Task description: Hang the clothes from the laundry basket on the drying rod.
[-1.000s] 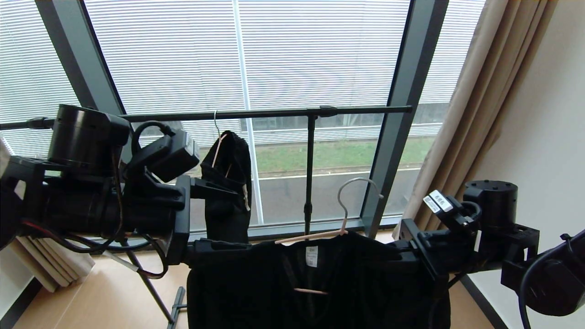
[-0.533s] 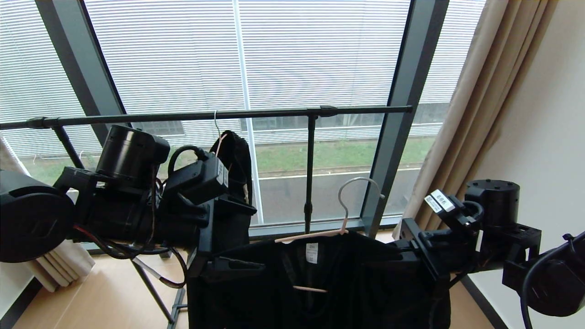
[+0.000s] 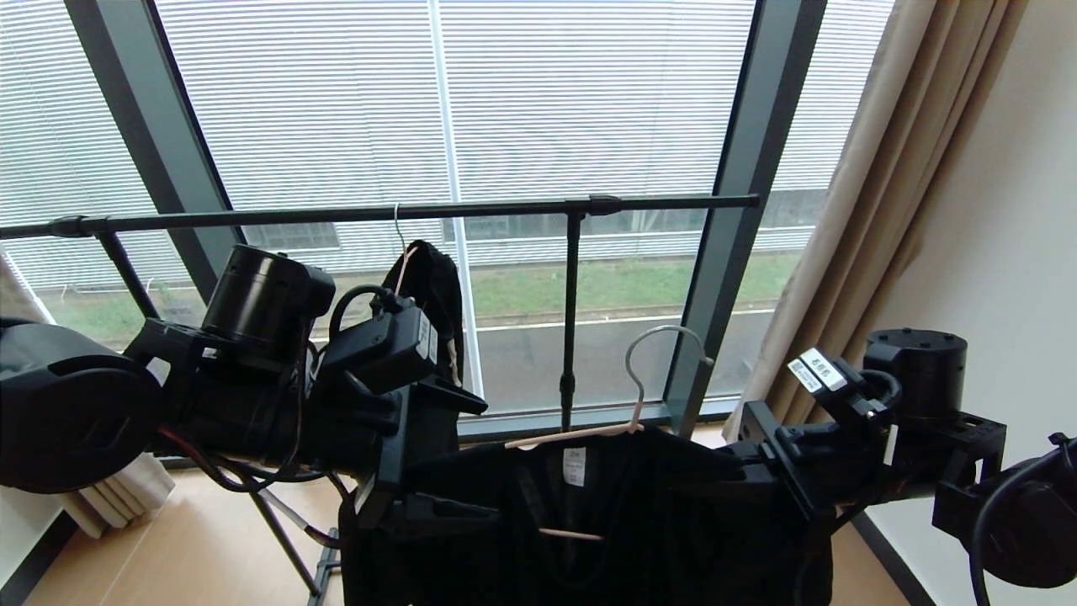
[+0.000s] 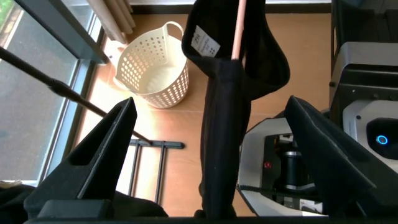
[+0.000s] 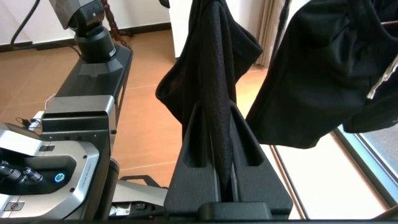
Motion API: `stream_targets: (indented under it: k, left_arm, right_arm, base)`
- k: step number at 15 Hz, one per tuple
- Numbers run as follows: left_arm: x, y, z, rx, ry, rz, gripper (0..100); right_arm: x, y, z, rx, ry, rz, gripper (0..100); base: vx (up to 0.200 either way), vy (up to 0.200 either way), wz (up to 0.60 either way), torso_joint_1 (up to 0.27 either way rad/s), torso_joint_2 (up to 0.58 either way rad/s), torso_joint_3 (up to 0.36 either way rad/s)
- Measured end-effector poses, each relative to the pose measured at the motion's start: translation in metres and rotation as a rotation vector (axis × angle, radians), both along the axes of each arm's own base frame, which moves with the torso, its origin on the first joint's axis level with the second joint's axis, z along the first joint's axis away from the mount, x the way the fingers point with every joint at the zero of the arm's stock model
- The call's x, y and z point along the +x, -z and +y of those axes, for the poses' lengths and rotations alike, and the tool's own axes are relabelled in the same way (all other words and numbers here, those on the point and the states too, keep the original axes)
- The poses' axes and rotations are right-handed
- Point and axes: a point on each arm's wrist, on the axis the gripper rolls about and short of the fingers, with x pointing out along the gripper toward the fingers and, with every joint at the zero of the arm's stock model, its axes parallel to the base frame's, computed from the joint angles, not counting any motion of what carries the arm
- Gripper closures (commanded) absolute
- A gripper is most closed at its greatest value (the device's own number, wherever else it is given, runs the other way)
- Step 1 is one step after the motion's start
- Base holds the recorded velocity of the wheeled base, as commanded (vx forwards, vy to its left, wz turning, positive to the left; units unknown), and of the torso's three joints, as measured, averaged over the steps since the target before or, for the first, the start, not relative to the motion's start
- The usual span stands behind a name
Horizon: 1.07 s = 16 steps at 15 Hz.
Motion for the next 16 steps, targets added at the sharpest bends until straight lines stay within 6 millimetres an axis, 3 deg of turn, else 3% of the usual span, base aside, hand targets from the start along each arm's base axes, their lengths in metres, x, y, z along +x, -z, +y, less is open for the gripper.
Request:
stream_targets:
  k: [8,9,16]
  left_arm:
    - [0.0013,0.0083,-0.0052,0.012,0.013,0.027,0]
    - [0.0015,0.0086,-0.0053,0.012,0.012,0.030,100]
    - [0.0019,0.0094,-0.0053,0.000,0.013,0.003,100]
  right_arm:
    - [-0.0064,-0.0048,0.0033,0.004,-0.018,-0.014,100]
    - [-0.0064,-0.0049,0.0032,0.005,-0.018,-0.015,100]
    - [-0.0051,-0.0051,0.0033,0.006,-0.017,-0.017,100]
  base:
    - [0.000,0.000,0.00,0.000,0.00,0.000]
    - [0.000,0.000,0.00,0.000,0.00,0.000]
    - [0.000,0.000,0.00,0.000,0.00,0.000]
